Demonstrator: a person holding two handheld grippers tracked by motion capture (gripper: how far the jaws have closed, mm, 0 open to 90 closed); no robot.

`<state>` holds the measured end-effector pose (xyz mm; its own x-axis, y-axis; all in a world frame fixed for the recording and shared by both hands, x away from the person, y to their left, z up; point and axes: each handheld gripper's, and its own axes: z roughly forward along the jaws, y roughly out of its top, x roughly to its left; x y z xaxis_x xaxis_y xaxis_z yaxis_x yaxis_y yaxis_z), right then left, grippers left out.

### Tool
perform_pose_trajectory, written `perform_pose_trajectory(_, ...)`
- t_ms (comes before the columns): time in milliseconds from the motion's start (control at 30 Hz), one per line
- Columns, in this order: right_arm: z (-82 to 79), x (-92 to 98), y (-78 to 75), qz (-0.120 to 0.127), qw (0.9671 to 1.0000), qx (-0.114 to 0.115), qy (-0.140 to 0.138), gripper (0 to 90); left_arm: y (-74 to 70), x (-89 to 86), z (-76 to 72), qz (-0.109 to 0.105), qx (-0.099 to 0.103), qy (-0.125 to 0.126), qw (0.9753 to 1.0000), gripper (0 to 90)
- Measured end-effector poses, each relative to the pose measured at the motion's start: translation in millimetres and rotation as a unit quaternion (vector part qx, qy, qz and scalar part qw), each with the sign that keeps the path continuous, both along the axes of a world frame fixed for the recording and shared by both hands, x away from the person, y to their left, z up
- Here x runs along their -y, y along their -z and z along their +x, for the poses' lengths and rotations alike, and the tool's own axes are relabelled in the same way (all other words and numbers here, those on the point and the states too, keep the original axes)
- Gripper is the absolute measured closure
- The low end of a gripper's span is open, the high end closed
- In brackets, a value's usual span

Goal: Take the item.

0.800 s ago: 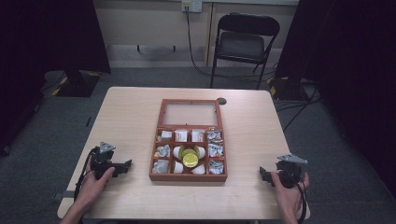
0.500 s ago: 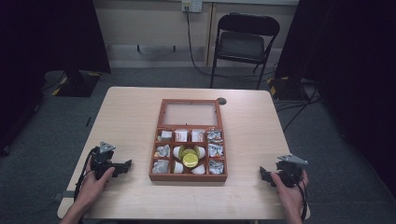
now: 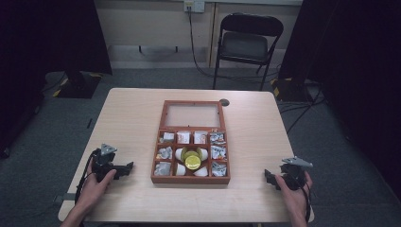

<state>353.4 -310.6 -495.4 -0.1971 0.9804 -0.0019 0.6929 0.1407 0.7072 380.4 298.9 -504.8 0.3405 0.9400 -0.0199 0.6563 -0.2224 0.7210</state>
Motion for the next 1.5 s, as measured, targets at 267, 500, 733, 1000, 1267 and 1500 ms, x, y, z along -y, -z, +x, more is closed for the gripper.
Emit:
perform_pose_trajectory(267, -0.8, 1.7, -5.2, 0.015, 0.9999, 0.006, -0.001, 14.8, 0.0, 0.0, -0.1, 0.0, 0.0, 0.0, 1.0, 0.0)
perform_pose_trajectory(500, -2.4, -6.4, -9.9, 0.015, 0.9996, 0.009, -0.02, 15.0, -0.1, -0.1, -0.2, 0.001, -0.001, 0.002, 1.0, 0.0)
perform_pose_trajectory(733, -3.7, -13.2, -13.7, 0.022, 0.9989, 0.019, -0.036, 16.3, 0.0, 0.0, -0.2, 0.0, -0.001, 0.001, 1.0, 0.0)
perform_pose_trajectory(1000, -6.3, -18.4, -22.1, 0.029, 0.9979, 0.037, -0.045, 16.5, 0.0, 0.0, -0.2, 0.0, -0.001, 0.001, 1.0, 0.0)
perform_pose_trajectory(1267, -7.2, -30.9, -27.5, 0.034, 0.9965, 0.044, -0.062, 17.0, 0.1, 0.2, -0.2, -0.001, 0.0, 0.0, 1.0, 0.0)
perform_pose_trajectory(1500, -5.3, -36.2, -33.8, 0.047, 0.9947, 0.053, -0.075, 17.8, -0.1, 0.6, 0.1, 0.0, -0.001, -0.001, 1.0, 0.0)
